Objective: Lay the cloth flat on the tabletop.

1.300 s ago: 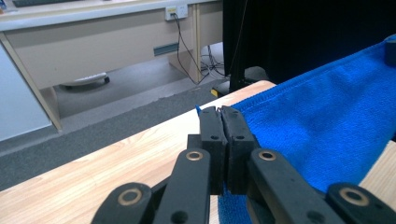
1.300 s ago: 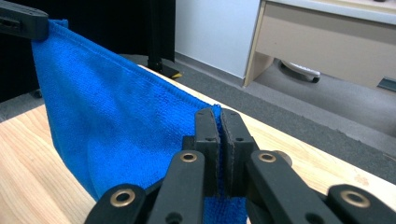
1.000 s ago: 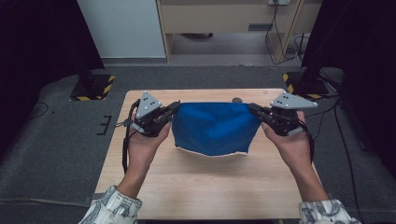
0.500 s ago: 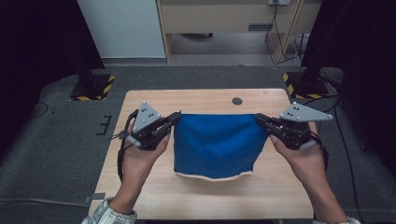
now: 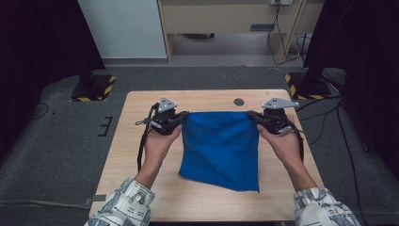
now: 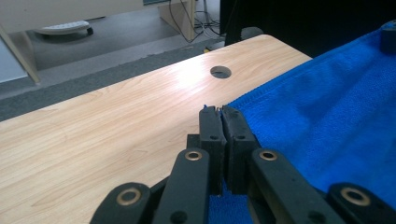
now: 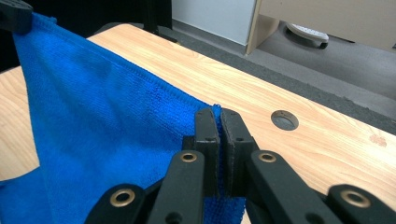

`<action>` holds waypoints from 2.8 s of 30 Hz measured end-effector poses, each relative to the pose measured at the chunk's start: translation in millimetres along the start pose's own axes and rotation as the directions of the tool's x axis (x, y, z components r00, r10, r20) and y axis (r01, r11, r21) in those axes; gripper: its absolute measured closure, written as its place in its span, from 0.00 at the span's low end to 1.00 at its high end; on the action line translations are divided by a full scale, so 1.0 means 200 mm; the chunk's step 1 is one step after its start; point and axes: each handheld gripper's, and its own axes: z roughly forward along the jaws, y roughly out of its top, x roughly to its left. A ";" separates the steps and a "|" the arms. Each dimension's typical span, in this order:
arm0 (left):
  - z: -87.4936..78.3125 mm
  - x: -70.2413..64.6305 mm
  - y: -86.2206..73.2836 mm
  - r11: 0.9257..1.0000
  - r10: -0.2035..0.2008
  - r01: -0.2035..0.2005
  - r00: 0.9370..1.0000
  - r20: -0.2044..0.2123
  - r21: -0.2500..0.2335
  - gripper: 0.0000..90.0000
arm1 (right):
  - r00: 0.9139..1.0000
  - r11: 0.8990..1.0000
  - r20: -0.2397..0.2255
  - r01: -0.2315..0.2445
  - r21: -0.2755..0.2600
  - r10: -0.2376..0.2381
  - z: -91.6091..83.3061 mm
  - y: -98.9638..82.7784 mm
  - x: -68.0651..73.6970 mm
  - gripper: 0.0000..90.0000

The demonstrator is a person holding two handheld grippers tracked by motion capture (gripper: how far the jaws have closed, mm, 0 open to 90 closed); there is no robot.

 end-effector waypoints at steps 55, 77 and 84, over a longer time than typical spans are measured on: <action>0.45 0.17 -0.06 0.988 -0.008 0.016 0.999 -0.051 0.156 0.97 | 0.998 0.990 0.066 -0.031 0.138 0.022 0.45 -0.07 -0.22 0.96; 0.66 0.25 -0.16 0.977 -0.034 0.051 0.996 -0.083 0.205 0.97 | 0.992 0.981 0.086 -0.104 0.166 0.091 0.64 -0.20 -0.29 0.96; 0.72 0.28 -0.19 0.973 -0.056 0.074 0.995 -0.089 0.219 0.97 | 0.991 0.976 0.090 -0.116 0.187 0.100 0.71 -0.24 -0.30 0.96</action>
